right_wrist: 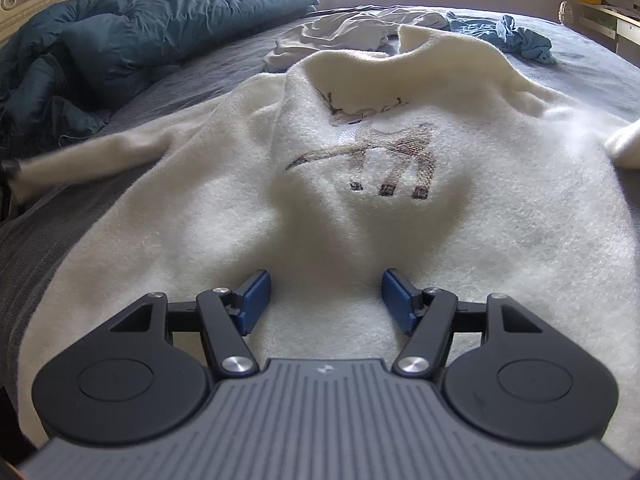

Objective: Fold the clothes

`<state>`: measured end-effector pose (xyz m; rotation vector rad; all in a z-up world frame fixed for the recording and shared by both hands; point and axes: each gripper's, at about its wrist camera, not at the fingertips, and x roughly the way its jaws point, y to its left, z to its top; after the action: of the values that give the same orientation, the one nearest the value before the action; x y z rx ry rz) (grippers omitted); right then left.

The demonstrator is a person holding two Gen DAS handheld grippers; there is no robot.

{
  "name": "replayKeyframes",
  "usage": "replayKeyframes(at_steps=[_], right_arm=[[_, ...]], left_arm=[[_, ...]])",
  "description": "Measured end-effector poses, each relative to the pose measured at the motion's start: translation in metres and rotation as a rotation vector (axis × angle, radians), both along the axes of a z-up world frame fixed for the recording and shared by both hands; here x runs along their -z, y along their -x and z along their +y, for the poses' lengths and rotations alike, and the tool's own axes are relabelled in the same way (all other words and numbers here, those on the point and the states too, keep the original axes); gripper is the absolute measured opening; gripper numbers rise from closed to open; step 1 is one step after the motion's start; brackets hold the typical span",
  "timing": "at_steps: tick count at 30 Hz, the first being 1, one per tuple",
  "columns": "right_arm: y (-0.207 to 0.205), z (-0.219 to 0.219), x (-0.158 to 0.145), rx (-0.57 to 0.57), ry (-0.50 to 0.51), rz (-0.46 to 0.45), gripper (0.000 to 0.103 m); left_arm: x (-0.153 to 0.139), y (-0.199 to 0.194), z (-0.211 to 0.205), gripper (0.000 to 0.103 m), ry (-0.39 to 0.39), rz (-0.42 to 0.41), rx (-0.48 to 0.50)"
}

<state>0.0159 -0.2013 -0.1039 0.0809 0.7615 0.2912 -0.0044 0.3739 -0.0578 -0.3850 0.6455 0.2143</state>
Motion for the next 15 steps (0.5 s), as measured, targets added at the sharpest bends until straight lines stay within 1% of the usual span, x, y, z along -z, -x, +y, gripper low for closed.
replayKeyframes(at_steps=[1, 4, 6, 9, 12, 14, 15], right_arm=[[-0.001, 0.0, -0.001, -0.002, 0.004, 0.002, 0.062], [-0.001, 0.0, -0.001, -0.008, 0.01, 0.009, 0.062], [-0.001, 0.0, -0.001, -0.01, 0.006, 0.009, 0.062], [-0.001, -0.002, 0.0, -0.015, -0.001, 0.003, 0.063], [0.001, -0.003, 0.001, -0.017, -0.01, -0.004, 0.064], [0.002, -0.003, 0.002, -0.02, -0.014, -0.01, 0.065], [0.002, -0.003, 0.002, -0.024, -0.012, -0.012, 0.065]], left_arm=[[0.007, -0.002, -0.005, 0.007, -0.066, 0.012, 0.005], [0.018, -0.005, -0.023, 0.009, -0.202, 0.034, 0.032], [0.016, -0.002, -0.037, 0.025, -0.304, 0.026, 0.034], [0.008, 0.0, -0.049, 0.035, -0.447, 0.026, 0.008], [-0.001, 0.016, -0.063, 0.043, -0.496, 0.002, 0.003], [-0.006, 0.02, -0.073, 0.045, -0.532, -0.034, 0.005], [-0.012, 0.025, -0.082, 0.049, -0.536, -0.06, 0.016]])
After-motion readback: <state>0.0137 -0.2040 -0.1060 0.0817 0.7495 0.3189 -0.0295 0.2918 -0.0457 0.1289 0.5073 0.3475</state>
